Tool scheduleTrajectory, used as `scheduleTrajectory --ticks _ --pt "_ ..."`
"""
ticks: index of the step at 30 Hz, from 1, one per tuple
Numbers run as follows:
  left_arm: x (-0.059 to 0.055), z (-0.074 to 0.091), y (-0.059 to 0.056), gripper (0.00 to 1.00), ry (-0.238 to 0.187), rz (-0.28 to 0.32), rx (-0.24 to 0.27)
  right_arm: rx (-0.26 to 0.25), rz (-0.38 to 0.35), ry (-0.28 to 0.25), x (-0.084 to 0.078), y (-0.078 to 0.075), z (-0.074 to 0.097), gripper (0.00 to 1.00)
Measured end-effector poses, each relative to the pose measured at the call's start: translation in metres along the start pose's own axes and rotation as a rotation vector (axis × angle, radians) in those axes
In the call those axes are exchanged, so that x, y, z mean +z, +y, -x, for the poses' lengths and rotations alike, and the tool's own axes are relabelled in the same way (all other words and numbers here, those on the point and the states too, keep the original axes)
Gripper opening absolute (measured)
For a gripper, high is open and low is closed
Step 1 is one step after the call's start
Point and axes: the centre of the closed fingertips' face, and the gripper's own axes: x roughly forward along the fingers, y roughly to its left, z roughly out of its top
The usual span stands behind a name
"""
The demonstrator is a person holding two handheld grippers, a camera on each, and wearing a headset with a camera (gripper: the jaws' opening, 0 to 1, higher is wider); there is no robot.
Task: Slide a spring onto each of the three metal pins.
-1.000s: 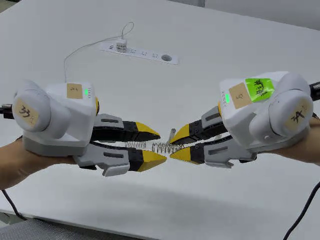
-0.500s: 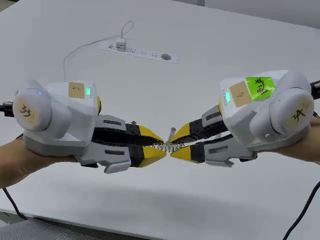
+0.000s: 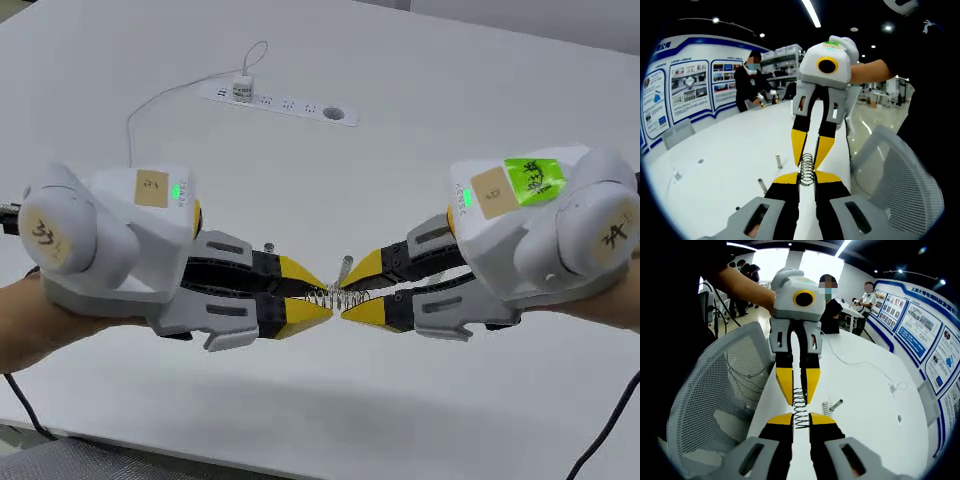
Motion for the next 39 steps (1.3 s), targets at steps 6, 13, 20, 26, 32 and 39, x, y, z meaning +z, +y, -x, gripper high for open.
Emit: scheduleTrajectory --ticks 6,13,20,26,32,39 --pt "0.001 0.002 0.0 0.1 -0.001 0.0 -0.007 -0.005 -0.03 0.003 -0.008 -0.001 0.0 0.15" --pt "0.0 0.001 -0.003 0.1 0.0 -0.01 -0.022 0.015 -0.056 -0.01 -0.008 0.002 -0.001 0.12" --pt "-0.003 0.0 -0.005 0.1 0.02 -0.039 -0.033 0.03 -0.066 -0.01 -0.007 0.005 0.0 0.11" --pt "-0.009 0.001 -0.006 0.1 0.053 -0.073 -0.039 0.05 -0.099 -0.067 0.005 0.005 0.005 0.1" --pt "-0.012 0.001 -0.008 0.09 0.067 -0.092 -0.045 0.069 -0.122 -0.14 0.02 0.006 0.008 0.1" --pt "-0.009 0.0 -0.004 0.09 0.055 -0.095 -0.031 0.062 -0.124 -0.167 0.028 0.003 0.009 0.1"
